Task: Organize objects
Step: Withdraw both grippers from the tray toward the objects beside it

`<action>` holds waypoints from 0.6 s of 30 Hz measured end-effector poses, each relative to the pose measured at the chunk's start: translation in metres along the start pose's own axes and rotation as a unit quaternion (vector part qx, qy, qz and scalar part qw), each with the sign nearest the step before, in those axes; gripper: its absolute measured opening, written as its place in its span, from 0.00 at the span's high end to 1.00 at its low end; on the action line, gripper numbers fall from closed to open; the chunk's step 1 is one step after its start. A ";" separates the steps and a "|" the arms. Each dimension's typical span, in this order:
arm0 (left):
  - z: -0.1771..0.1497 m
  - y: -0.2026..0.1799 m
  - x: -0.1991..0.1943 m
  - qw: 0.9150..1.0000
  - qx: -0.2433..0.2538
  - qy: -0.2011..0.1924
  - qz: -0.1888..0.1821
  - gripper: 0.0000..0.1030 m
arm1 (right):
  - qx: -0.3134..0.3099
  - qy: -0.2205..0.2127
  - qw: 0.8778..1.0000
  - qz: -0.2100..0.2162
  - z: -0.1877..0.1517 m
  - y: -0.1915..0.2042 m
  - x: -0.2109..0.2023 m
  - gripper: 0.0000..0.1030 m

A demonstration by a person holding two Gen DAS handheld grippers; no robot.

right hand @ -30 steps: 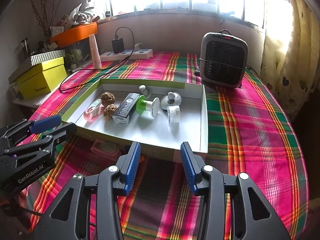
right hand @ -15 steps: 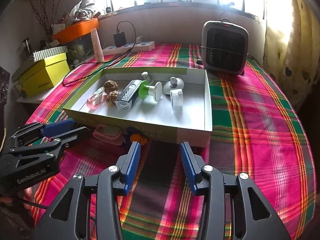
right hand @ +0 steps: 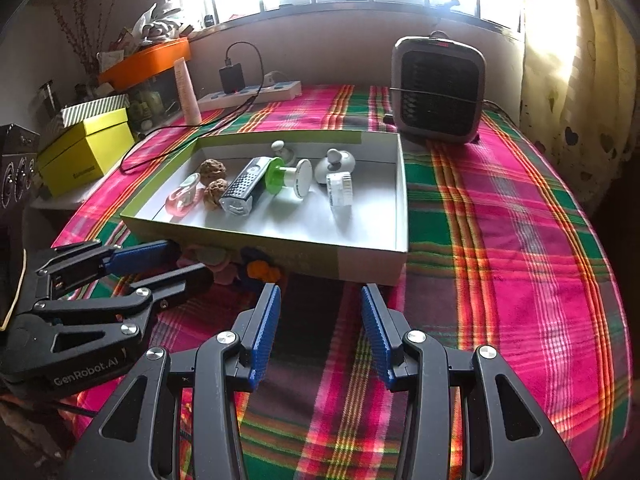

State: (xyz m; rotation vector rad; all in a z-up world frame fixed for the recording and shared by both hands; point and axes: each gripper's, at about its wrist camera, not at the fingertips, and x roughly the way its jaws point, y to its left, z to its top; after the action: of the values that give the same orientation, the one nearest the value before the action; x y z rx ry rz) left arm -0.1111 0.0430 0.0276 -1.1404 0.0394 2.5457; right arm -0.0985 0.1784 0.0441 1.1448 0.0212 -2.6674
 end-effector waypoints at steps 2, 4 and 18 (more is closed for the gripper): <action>-0.001 -0.003 0.000 1.000 0.004 0.004 -0.012 0.60 | 0.003 0.000 1.000 -0.004 -0.001 -0.002 -0.001 0.58; -0.003 -0.007 0.000 1.000 0.004 0.008 -0.027 0.60 | 0.006 0.000 1.000 -0.007 -0.002 -0.005 -0.003 0.58; -0.005 -0.016 -0.008 0.999 0.030 0.001 -0.028 0.60 | 0.010 0.000 1.000 -0.004 -0.007 -0.009 -0.008 0.58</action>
State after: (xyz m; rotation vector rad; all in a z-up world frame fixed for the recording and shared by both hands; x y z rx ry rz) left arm -0.0974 0.0545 0.0313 -1.1058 0.0828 2.4782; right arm -0.0906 0.1895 0.0444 1.1524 -0.0022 -2.6810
